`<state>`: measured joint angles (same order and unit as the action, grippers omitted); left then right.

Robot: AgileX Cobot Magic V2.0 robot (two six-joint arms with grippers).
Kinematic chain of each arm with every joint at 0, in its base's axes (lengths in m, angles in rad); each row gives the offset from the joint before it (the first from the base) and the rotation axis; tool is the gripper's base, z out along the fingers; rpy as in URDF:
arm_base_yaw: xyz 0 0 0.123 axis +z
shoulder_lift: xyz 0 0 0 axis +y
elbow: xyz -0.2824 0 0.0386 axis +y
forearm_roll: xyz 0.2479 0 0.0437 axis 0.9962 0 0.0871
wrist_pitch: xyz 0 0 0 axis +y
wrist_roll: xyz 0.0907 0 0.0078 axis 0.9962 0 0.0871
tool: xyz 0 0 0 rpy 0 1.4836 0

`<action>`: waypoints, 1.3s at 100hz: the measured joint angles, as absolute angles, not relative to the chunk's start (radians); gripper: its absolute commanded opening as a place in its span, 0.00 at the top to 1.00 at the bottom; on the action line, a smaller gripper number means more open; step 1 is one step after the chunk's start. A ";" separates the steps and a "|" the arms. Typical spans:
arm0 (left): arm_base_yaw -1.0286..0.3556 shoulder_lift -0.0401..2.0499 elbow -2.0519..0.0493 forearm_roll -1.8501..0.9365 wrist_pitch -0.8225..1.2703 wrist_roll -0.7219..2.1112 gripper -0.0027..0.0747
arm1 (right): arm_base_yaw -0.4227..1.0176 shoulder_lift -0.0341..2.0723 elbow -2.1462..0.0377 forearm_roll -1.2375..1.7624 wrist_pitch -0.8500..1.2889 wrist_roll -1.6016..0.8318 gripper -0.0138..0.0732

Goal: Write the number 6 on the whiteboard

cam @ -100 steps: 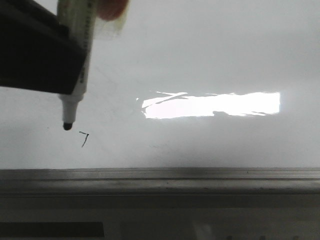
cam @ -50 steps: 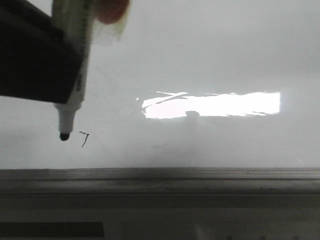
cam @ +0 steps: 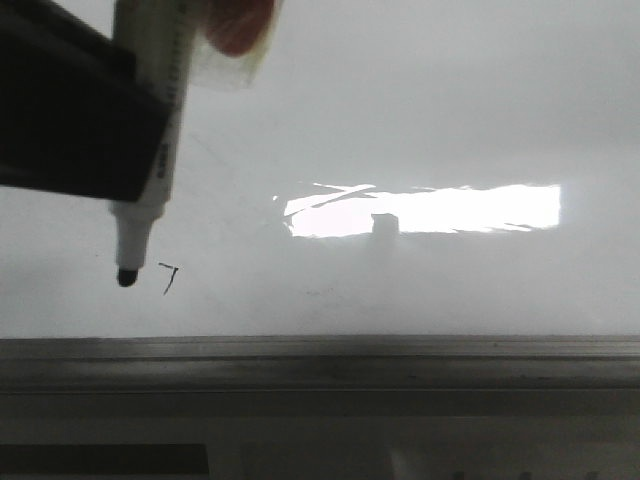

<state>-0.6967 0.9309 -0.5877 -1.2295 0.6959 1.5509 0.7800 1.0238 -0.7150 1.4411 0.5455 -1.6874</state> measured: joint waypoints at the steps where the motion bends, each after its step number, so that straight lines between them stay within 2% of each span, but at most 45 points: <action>1: -0.697 0.931 -0.588 -1.231 0.693 1.551 0.87 | 0.780 1.022 -0.715 1.441 0.544 -1.687 0.92; 5: -0.697 0.929 -0.588 -1.241 0.687 1.553 0.76 | 0.780 1.017 -0.715 1.441 0.531 -1.687 0.91; 6: -0.697 0.929 -0.588 -1.243 0.687 1.553 0.76 | 0.780 1.013 -0.715 1.439 0.529 -1.687 0.91; 12: -0.697 0.910 -0.588 -1.271 0.672 1.557 0.54 | 0.780 0.994 -0.715 1.425 0.503 -1.684 0.91; 17: -0.697 0.886 -0.588 -1.293 0.657 1.548 0.41 | 0.780 0.972 -0.715 1.405 0.474 -1.681 0.91; 22: -0.697 0.855 -0.588 -1.304 0.643 1.528 0.34 | 0.780 0.939 -0.708 1.401 0.440 -1.681 0.91; 25: -0.697 0.828 -0.588 -1.304 0.632 1.512 0.33 | 0.780 0.920 -0.703 1.399 0.419 -1.679 0.91; 42: -0.697 0.670 -0.575 -1.234 0.500 1.353 0.42 | 0.780 0.772 -0.630 1.395 0.261 -1.679 0.91; 56: -0.697 0.527 -0.513 -1.218 0.305 1.228 0.55 | 0.780 0.631 -0.537 1.391 0.108 -1.679 0.91; 65: -0.697 0.460 -0.463 -1.218 0.220 1.199 0.67 | 0.780 0.570 -0.493 1.389 0.030 -1.679 0.91; 81: -0.697 0.422 -0.397 -1.222 0.190 1.189 0.98 | 0.780 0.553 -0.477 1.389 0.013 -1.679 0.91; 101: -0.697 0.422 -0.367 -1.222 0.187 1.189 0.99 | 0.780 0.617 -0.477 1.361 0.000 -1.679 0.91; 130: -0.697 0.422 -0.367 -1.222 0.187 1.188 0.99 | 0.780 0.734 -0.534 1.256 -0.128 -1.679 0.91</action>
